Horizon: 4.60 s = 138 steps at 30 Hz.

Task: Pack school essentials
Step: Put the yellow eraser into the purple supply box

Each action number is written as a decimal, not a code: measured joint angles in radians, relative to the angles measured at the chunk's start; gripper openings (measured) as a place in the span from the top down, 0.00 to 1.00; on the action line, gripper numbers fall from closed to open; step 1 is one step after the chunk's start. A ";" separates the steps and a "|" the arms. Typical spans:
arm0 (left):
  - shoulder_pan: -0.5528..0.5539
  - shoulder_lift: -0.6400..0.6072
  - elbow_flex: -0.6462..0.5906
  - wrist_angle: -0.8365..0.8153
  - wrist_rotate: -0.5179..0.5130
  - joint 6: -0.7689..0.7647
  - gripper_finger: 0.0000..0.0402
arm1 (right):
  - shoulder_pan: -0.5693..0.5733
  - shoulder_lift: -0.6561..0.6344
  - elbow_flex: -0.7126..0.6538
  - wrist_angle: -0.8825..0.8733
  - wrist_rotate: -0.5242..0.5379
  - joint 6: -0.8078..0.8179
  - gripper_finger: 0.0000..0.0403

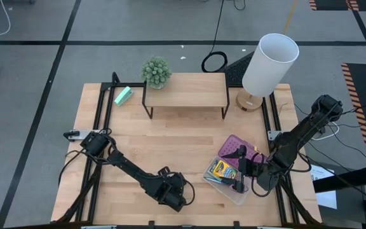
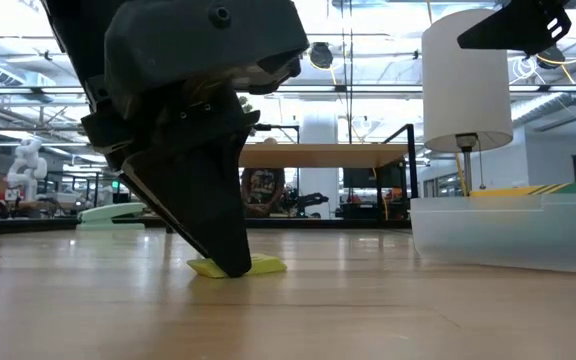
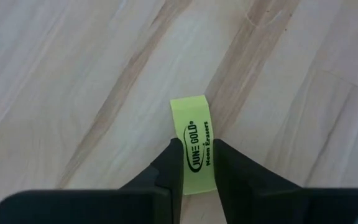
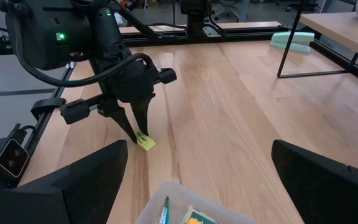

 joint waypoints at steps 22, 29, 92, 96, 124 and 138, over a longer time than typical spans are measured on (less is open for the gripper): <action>0.029 -0.259 0.000 0.017 -0.051 0.286 0.81 | -0.013 0.088 0.000 0.172 -0.026 -0.472 0.03; 0.043 -0.322 0.000 0.112 -0.038 0.417 0.81 | -0.016 0.196 0.000 0.433 -0.140 -0.897 0.03; 0.086 -0.283 0.001 0.375 0.127 0.528 0.81 | -0.147 0.354 0.000 0.747 -0.336 -1.731 0.37; 0.086 -0.283 0.001 0.375 0.127 0.526 0.81 | -0.154 0.354 0.000 0.754 -0.368 -1.731 0.48; 0.075 -0.289 0.001 0.379 0.113 0.526 0.61 | -0.119 0.354 0.000 0.752 -0.410 -1.510 0.94; 0.061 -0.309 0.001 0.312 0.044 0.514 0.44 | 0.227 0.354 0.001 0.585 0.062 -0.983 0.96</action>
